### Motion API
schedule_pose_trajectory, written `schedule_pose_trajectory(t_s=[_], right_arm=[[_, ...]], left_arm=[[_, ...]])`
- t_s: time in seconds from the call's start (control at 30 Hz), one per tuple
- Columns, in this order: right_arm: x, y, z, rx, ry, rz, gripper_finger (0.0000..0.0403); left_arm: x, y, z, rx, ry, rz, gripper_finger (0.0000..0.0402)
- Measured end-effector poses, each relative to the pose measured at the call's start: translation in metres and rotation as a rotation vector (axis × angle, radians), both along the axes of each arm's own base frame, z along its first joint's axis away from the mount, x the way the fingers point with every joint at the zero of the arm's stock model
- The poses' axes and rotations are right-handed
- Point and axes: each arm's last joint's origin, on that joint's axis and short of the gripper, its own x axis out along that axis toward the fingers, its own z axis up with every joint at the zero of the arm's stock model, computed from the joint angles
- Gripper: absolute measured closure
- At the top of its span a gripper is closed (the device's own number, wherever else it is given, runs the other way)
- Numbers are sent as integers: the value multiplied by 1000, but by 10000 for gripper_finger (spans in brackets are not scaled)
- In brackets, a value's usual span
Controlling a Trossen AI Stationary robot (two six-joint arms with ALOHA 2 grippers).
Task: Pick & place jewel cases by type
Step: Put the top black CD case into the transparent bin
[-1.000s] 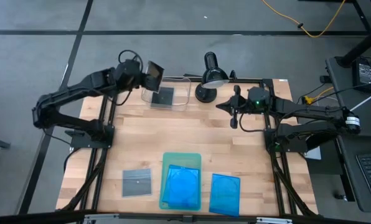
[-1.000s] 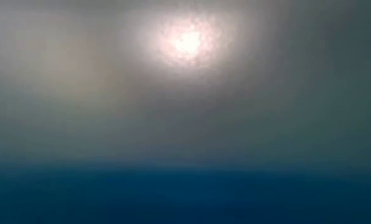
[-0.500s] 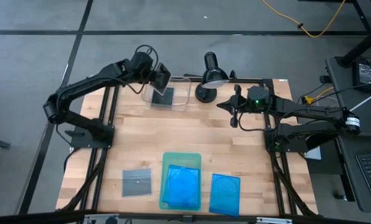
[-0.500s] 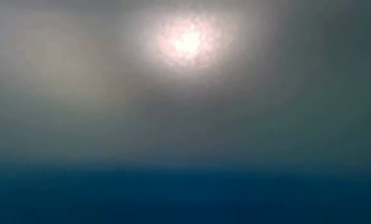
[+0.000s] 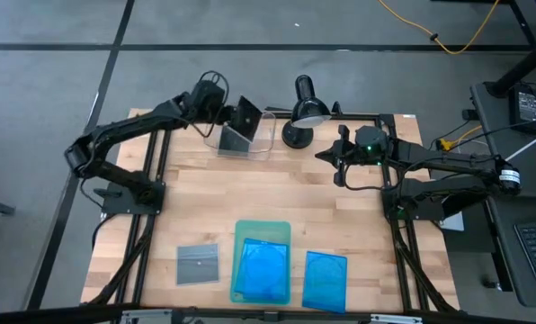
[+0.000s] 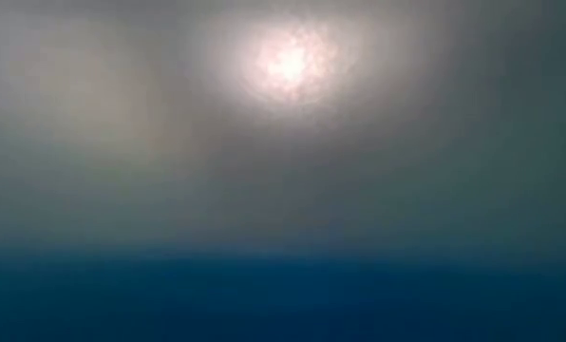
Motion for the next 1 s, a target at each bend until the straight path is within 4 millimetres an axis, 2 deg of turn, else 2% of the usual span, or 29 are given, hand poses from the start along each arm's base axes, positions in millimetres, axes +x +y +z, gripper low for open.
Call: schedule_pose_trajectory(t_s=[0.17, 0.37, 0.5, 1.0], right_arm=[[0, 0, 1, -3, -4, 0, 397], [1, 0, 2, -8, -17, 0, 397], [1, 0, 2, -8, -18, 0, 397], [1, 0, 2, 16, -23, -14, 397]], left_arm=[[-22, -12, -33, -56, -84, 35, 375], [-38, -17, -62, -87, -225, 57, 375], [-43, -15, -70, -81, -275, 64, 375], [-46, -1, -93, -139, -195, 83, 375]])
